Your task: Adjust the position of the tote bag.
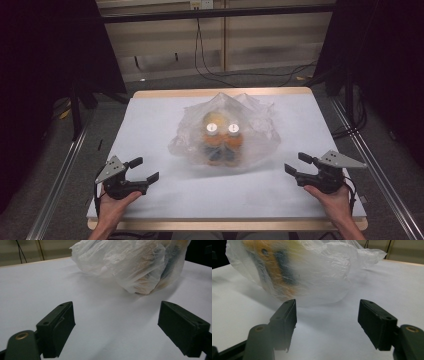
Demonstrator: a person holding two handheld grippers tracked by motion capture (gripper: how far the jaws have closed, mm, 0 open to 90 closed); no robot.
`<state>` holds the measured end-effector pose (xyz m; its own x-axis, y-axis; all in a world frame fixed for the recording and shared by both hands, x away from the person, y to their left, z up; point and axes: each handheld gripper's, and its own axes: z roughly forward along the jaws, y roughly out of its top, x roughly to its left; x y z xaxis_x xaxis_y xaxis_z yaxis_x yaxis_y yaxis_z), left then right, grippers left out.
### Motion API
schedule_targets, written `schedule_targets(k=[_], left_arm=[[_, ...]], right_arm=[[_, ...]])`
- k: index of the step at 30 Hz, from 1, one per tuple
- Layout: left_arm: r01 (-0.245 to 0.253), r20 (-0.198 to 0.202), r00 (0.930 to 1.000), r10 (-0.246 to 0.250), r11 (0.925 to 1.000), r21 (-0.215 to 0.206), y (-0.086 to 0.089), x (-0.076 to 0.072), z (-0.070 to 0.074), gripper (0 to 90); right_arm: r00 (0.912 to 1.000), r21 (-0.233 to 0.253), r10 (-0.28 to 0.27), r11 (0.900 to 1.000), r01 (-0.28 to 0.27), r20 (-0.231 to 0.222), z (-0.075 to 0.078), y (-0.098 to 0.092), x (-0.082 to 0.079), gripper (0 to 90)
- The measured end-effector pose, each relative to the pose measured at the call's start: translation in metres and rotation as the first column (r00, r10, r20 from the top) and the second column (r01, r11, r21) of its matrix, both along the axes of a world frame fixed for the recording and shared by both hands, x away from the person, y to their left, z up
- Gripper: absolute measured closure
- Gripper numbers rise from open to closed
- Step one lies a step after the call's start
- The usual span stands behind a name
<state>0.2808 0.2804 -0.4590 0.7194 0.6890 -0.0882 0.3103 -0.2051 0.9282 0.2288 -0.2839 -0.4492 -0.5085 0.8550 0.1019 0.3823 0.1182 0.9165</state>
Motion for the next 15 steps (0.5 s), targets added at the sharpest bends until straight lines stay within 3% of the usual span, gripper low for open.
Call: schedule_targets(k=[7, 8, 15], left_arm=[[0.019, -0.002, 0.9998, -0.019, 0.9997, 0.016, -0.005, -0.001, 0.001, 16.2], [0.029, -0.009, 0.9995, -0.029, 0.9996, -0.006, -0.006, 0.000, 0.001, 17.1], [0.016, -0.001, 0.9999, -0.016, 0.9998, -0.008, -0.007, 0.008, 0.006, 21.9]], right_arm=[[0.9994, 0.001, 0.032, 1.000, -0.032, -0.013, 0.004, 0.003, 0.004, 38.3], [0.9989, 0.000, 0.043, 0.999, -0.043, -0.020, 0.006, 0.004, 0.007, 40.5], [0.9975, -0.009, 0.069, 0.998, -0.069, -0.020, 0.011, 0.007, 0.016, 47.4]])
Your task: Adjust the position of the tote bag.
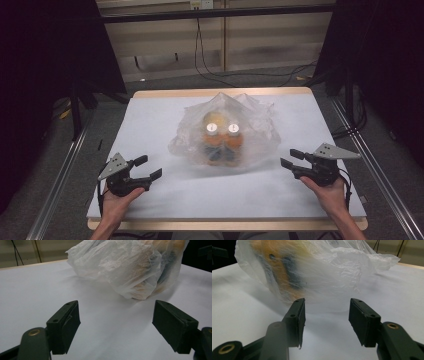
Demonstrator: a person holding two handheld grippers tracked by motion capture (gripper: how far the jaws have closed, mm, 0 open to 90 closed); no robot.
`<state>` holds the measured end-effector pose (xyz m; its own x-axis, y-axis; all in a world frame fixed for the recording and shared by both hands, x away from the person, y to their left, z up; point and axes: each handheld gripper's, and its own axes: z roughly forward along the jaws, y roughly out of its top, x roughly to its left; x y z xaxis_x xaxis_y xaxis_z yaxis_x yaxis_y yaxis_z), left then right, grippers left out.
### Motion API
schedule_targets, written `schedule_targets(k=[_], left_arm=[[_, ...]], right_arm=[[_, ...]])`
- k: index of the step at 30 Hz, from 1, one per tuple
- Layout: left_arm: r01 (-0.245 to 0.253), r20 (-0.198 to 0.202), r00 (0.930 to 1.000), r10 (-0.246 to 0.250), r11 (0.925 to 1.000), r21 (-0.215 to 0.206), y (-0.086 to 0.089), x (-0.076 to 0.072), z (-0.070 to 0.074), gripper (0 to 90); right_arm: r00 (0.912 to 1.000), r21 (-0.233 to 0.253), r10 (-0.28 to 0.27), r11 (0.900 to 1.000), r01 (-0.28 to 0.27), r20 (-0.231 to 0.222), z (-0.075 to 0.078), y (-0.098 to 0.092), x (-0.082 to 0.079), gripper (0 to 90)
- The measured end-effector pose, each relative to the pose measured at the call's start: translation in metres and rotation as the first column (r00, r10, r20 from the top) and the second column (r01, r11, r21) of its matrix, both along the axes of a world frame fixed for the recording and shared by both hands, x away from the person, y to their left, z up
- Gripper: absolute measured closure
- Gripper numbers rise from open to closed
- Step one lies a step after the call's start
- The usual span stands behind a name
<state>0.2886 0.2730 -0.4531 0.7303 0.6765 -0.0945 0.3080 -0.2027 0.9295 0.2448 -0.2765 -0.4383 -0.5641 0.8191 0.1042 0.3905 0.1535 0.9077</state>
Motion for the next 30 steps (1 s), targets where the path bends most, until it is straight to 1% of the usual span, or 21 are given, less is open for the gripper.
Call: schedule_targets(k=[3, 4, 5, 8, 9, 10, 11, 12, 13, 14, 16, 17, 18, 19, 20, 21, 22, 23, 25, 27, 30], left_arm=[[-0.014, 0.000, 0.9999, 0.014, 0.9999, -0.009, -0.001, 0.004, 0.003, 22.1], [-0.013, 0.005, 0.9999, 0.013, 0.9998, -0.012, -0.001, 0.006, 0.004, 24.7], [-0.019, 0.013, 0.9997, 0.019, 0.9998, -0.010, -0.002, 0.008, 0.008, 25.3], [-0.007, 0.025, 0.9997, 0.007, 1.0000, -0.003, -0.002, 0.011, 0.011, 28.9], [-0.003, 0.030, 0.9996, 0.004, 1.0000, -0.003, -0.004, 0.014, 0.014, 30.1], [-0.003, 0.030, 0.9996, 0.004, 1.0000, -0.003, -0.004, 0.014, 0.014, 31.0], [-0.001, 0.022, 0.9998, 0.002, 0.9999, -0.015, -0.005, 0.019, 0.017, 34.4], [0.010, 0.023, 0.9997, -0.009, 0.9998, -0.019, -0.005, 0.022, 0.018, 35.6], [0.010, 0.023, 0.9997, -0.009, 0.9998, -0.019, -0.005, 0.022, 0.018, 36.0], [0.003, 0.027, 0.9996, -0.003, 1.0000, -0.006, -0.008, 0.026, 0.021, 37.1], [0.005, 0.026, 0.9996, -0.005, 1.0000, -0.007, -0.009, 0.029, 0.023, 40.2], [0.016, 0.020, 0.9997, -0.015, 0.9996, -0.024, -0.012, 0.034, 0.026, 40.8], [0.016, 0.020, 0.9997, -0.015, 0.9996, -0.024, -0.012, 0.034, 0.026, 41.8], [0.015, 0.017, 0.9998, -0.014, 0.9994, -0.032, -0.015, 0.039, 0.029, 43.1], [0.015, 0.017, 0.9998, -0.014, 0.9994, -0.032, -0.015, 0.039, 0.029, 43.4], [0.015, 0.012, 0.9998, -0.014, 0.9990, -0.041, -0.018, 0.044, 0.030, 45.3], [0.022, 0.014, 0.9997, -0.021, 0.9992, -0.034, -0.019, 0.047, 0.032, 45.3], [0.018, 0.023, 0.9996, -0.017, 0.9994, -0.030, -0.021, 0.049, 0.033, 46.9], [0.022, 0.018, 0.9996, -0.022, 0.9994, -0.026, -0.024, 0.054, 0.035, 49.9], [0.029, 0.017, 0.9995, -0.028, 0.9989, -0.038, -0.028, 0.063, 0.039, 51.2], [0.025, 0.011, 0.9996, -0.024, 0.9985, -0.050, -0.032, 0.069, 0.040, 52.8]], right_arm=[[1.0000, -0.004, -0.001, 1.000, 0.001, -0.005, 0.002, 0.000, 0.003, 50.1], [1.0000, 0.008, 0.003, 1.000, -0.003, -0.004, 0.005, -0.002, 0.006, 52.0], [0.9999, 0.004, 0.004, 1.000, -0.004, -0.010, 0.007, -0.003, 0.007, 53.0], [0.9999, 0.007, 0.011, 1.000, -0.011, -0.011, 0.009, -0.003, 0.011, 54.3], [0.9997, 0.000, 0.021, 1.000, -0.021, -0.015, 0.012, -0.004, 0.016, 55.8], [0.9997, 0.000, 0.021, 1.000, -0.021, -0.015, 0.012, -0.004, 0.016, 55.8], [0.9995, 0.007, 0.027, 1.000, -0.027, -0.018, 0.015, -0.004, 0.022, 56.3], [0.9994, 0.007, 0.028, 1.000, -0.028, -0.020, 0.016, -0.003, 0.025, 57.0], [0.9994, 0.007, 0.028, 1.000, -0.028, -0.020, 0.016, -0.003, 0.025, 57.0], [0.9993, 0.000, 0.033, 0.999, -0.033, -0.019, 0.019, -0.002, 0.031, 57.8], [0.9992, 0.002, 0.033, 0.999, -0.033, -0.022, 0.020, -0.002, 0.033, 57.8], [0.9992, 0.003, 0.037, 0.999, -0.037, -0.017, 0.024, -0.001, 0.039, 58.9], [0.9992, 0.003, 0.037, 0.999, -0.037, -0.017, 0.024, -0.001, 0.039, 58.9], [0.9992, -0.001, 0.036, 0.999, -0.036, -0.015, 0.029, 0.000, 0.046, 60.1], [0.9992, -0.001, 0.036, 0.999, -0.036, -0.015, 0.029, 0.000, 0.046, 60.1], [0.9991, -0.010, 0.040, 0.999, -0.040, -0.013, 0.033, 0.001, 0.052, 61.5], [0.9991, -0.010, 0.040, 0.999, -0.040, -0.013, 0.033, 0.001, 0.052, 61.5], [0.9991, -0.023, 0.043, 0.999, -0.043, -0.005, 0.036, 0.002, 0.056, 62.7], [0.9992, -0.010, 0.040, 0.999, -0.040, -0.002, 0.038, 0.001, 0.059, 65.0], [0.9994, -0.003, 0.034, 0.999, -0.034, -0.003, 0.039, 0.000, 0.061, 66.2], [0.9994, -0.005, 0.033, 0.999, -0.033, -0.008, 0.039, -0.001, 0.064, 68.2]])
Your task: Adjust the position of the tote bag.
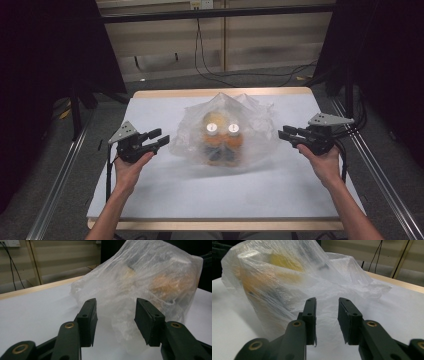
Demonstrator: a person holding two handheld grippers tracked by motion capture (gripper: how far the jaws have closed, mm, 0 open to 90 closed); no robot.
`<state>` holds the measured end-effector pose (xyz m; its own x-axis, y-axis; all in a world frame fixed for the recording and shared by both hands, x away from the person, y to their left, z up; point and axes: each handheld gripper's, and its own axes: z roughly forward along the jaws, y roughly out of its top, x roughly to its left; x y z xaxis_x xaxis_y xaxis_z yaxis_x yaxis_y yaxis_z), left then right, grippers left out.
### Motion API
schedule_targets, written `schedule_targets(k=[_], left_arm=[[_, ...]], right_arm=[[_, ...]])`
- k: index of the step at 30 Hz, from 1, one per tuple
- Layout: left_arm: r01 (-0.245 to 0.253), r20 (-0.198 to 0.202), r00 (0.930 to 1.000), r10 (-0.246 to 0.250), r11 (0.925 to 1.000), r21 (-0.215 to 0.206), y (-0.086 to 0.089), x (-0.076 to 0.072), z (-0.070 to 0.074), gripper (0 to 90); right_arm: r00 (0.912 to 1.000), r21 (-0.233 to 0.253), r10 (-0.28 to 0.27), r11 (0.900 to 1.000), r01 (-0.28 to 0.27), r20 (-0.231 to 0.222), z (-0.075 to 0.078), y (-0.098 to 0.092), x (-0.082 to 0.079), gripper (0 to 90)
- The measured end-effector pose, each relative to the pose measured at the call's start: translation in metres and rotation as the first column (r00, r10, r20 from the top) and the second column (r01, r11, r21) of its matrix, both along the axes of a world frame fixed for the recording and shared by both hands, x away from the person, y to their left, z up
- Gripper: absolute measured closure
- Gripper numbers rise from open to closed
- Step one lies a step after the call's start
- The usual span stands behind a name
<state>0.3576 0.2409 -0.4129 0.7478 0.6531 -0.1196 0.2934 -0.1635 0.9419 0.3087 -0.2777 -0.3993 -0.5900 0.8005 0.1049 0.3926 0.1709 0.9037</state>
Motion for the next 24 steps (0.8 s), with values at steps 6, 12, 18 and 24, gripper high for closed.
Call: schedule_targets(k=[6, 12, 18, 24], left_arm=[[0.047, -0.007, 0.9989, -0.047, 0.9989, 0.007, -0.013, 0.015, 0.002, 54.5], [0.063, -0.008, 0.9980, -0.063, 0.9976, 0.028, -0.026, 0.033, 0.006, 60.0], [0.078, -0.007, 0.9970, -0.078, 0.9966, 0.026, -0.033, 0.041, 0.011, 61.5], [0.109, -0.026, 0.9937, -0.109, 0.9938, 0.021, -0.038, 0.040, 0.009, 48.2]], right_arm=[[0.9997, -0.019, -0.002, 1.000, 0.001, -0.023, 0.000, -0.004, 0.017, 67.6], [0.9988, -0.030, -0.021, 0.999, 0.020, -0.044, -0.001, -0.002, 0.043, 67.3], [0.9985, -0.049, -0.018, 0.999, 0.016, -0.052, 0.007, 0.006, 0.069, 58.6], [0.9968, -0.040, 0.010, 0.999, -0.013, -0.079, 0.009, 0.016, 0.081, 45.9]])
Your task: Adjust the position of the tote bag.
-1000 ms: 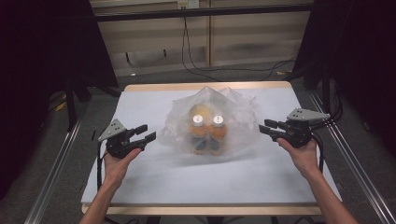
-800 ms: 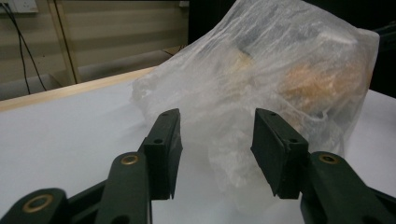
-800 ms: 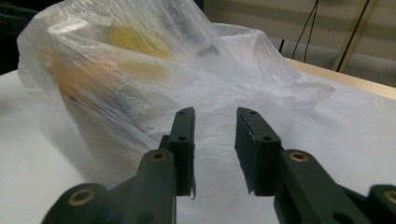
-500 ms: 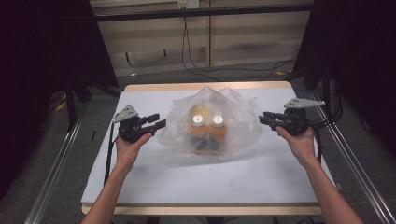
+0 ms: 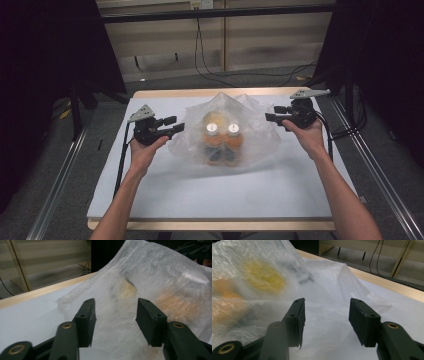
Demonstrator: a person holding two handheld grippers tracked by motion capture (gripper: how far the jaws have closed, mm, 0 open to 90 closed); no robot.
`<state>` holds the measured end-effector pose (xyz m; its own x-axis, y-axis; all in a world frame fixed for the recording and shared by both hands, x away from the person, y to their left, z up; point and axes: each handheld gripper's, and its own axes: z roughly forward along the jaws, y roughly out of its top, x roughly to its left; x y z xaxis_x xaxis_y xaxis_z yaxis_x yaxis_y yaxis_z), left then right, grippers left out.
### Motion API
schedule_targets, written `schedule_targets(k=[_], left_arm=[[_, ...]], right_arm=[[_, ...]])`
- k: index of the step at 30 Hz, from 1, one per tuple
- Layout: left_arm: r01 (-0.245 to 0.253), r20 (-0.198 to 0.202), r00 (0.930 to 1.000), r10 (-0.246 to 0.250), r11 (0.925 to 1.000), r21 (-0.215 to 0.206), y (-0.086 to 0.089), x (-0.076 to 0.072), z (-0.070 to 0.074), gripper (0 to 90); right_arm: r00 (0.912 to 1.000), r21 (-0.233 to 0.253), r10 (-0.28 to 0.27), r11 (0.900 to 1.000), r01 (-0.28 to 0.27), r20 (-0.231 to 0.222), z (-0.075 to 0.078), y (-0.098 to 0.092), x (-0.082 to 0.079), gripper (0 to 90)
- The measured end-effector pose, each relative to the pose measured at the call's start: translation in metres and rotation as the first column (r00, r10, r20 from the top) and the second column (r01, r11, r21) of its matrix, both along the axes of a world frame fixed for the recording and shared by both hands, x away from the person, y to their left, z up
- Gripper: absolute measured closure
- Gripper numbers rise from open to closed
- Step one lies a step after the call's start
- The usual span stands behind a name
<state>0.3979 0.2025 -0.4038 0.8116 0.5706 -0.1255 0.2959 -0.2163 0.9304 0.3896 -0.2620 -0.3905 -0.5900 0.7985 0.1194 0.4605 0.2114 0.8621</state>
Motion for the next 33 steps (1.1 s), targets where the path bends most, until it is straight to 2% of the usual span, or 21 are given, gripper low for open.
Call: schedule_targets(k=[1, 3, 5, 8, 10, 13, 14, 15, 16, 20, 21, 23, 24, 25, 27, 30, 31, 33], left_arm=[[0.003, 0.001, 1.0000, -0.003, 1.0000, -0.002, -0.001, -0.003, 0.001, 42.5], [0.008, 0.005, 1.0000, -0.008, 0.9999, -0.013, -0.001, -0.006, 0.006, 37.9], [0.026, 0.010, 0.9996, -0.026, 0.9991, -0.035, -0.001, -0.009, 0.010, 34.8], [0.041, 0.015, 0.9991, -0.041, 0.9989, -0.021, -0.004, -0.012, 0.011, 31.1], [0.059, 0.007, 0.9983, -0.059, 0.9982, -0.008, -0.009, -0.015, 0.011, 29.1], [0.081, -0.013, 0.9966, -0.081, 0.9961, 0.033, -0.015, -0.014, 0.002, 28.0], [0.081, -0.013, 0.9966, -0.081, 0.9961, 0.033, -0.015, -0.014, 0.002, 27.9], [0.100, -0.024, 0.9948, -0.099, 0.9932, 0.058, -0.018, -0.012, -0.004, 27.6], [0.099, -0.033, 0.9947, -0.097, 0.9926, 0.070, -0.019, -0.012, -0.005, 27.6], [0.122, -0.045, 0.9918, -0.119, 0.9899, 0.071, -0.021, -0.011, -0.008, 26.9], [0.136, -0.047, 0.9900, -0.133, 0.9885, 0.066, -0.022, -0.011, -0.009, 28.0], [0.140, -0.047, 0.9894, -0.137, 0.9874, 0.073, -0.024, -0.012, -0.011, 31.1], [0.140, -0.047, 0.9894, -0.137, 0.9874, 0.073, -0.024, -0.012, -0.011, 35.7], [0.139, -0.043, 0.9898, -0.136, 0.9871, 0.080, -0.025, -0.011, -0.012, 35.7], [0.134, -0.048, 0.9902, -0.131, 0.9877, 0.080, -0.026, -0.011, -0.013, 42.0], [0.144, -0.055, 0.9886, -0.140, 0.9868, 0.074, -0.028, -0.010, -0.015, 55.2], [0.140, -0.050, 0.9894, -0.136, 0.9866, 0.084, -0.029, -0.011, -0.015, 62.8], [0.144, -0.050, 0.9889, -0.140, 0.9867, 0.076, -0.029, -0.010, -0.015, 70.1]], right_arm=[[0.9998, 0.016, 0.022, 1.000, -0.022, -0.003, -0.002, 0.003, -0.002, 41.9], [0.9996, -0.001, 0.027, 1.000, -0.027, -0.011, -0.004, 0.006, -0.006, 38.9], [0.9994, 0.007, 0.026, 1.000, -0.026, -0.022, -0.008, 0.008, -0.008, 35.9], [0.9989, 0.009, 0.025, 1.000, -0.024, -0.041, -0.012, 0.009, -0.010, 32.9], [0.9961, -0.007, 0.032, 0.999, -0.033, -0.083, -0.022, 0.012, -0.012, 31.6], [0.9922, -0.008, 0.042, 0.999, -0.043, -0.117, -0.032, 0.014, -0.011, 33.0], [0.9922, -0.008, 0.042, 0.999, -0.043, -0.117, -0.032, 0.014, -0.011, 33.0], [0.9895, -0.008, 0.052, 0.999, -0.054, -0.135, -0.037, 0.016, -0.010, 36.1], [0.9881, -0.009, 0.058, 0.998, -0.060, -0.143, -0.040, 0.018, -0.009, 38.1], [0.9822, -0.007, 0.083, 0.996, -0.086, -0.169, -0.048, 0.024, -0.006, 43.9], [0.9769, -0.014, 0.100, 0.994, -0.104, -0.189, -0.053, 0.029, -0.005, 48.1], [0.9720, -0.022, 0.119, 0.992, -0.126, -0.203, -0.058, 0.034, -0.006, 53.4], [0.9720, -0.022, 0.119, 0.992, -0.126, -0.203, -0.058, 0.034, -0.006, 53.4], [0.9700, -0.027, 0.125, 0.991, -0.133, -0.209, -0.061, 0.037, -0.006, 58.4], [0.9676, -0.028, 0.134, 0.989, -0.143, -0.214, -0.065, 0.039, -0.007, 66.5], [0.9640, -0.020, 0.149, 0.987, -0.157, -0.221, -0.070, 0.041, -0.006, 78.3], [0.9633, -0.023, 0.155, 0.986, -0.164, -0.219, -0.070, 0.042, -0.006, 84.7], [0.9645, -0.011, 0.160, 0.986, -0.166, -0.210, -0.069, 0.042, -0.007, 90.0]])
